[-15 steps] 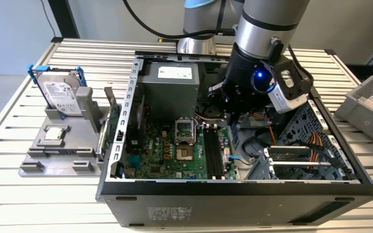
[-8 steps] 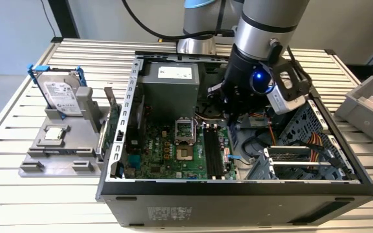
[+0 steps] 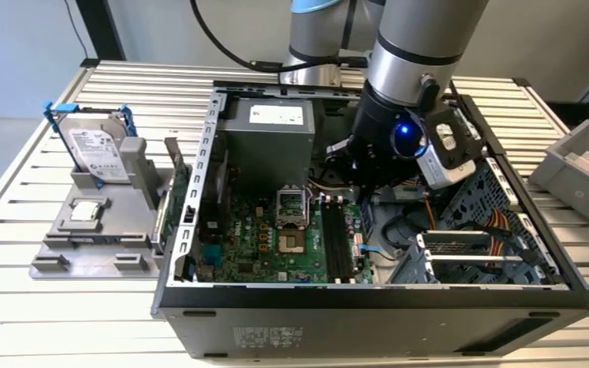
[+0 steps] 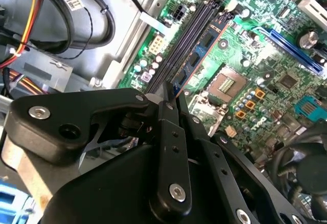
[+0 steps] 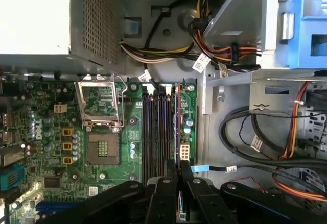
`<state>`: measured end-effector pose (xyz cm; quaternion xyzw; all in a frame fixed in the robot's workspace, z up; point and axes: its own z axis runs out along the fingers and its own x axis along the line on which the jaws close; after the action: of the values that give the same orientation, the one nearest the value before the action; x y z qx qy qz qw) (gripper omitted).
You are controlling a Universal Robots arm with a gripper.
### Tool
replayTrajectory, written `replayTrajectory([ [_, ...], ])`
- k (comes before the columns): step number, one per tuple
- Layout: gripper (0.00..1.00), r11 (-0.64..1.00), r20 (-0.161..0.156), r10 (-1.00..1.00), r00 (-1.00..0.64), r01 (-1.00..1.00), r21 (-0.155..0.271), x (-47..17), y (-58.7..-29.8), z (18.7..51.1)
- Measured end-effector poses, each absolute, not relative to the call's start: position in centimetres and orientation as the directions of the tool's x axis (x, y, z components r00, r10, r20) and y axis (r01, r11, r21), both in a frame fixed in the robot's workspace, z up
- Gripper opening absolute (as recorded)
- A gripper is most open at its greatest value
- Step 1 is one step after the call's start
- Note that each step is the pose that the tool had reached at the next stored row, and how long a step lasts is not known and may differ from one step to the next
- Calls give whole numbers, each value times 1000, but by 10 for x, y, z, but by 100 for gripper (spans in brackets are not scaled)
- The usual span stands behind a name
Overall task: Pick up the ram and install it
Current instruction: 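Insert the ram into the slot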
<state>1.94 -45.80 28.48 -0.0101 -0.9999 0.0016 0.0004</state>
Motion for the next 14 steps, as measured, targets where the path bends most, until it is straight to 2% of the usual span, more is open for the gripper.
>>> replayTrajectory([
  [14, 0, 999, 1, 33, -999, 33, -3, 19, -460, 261],
])
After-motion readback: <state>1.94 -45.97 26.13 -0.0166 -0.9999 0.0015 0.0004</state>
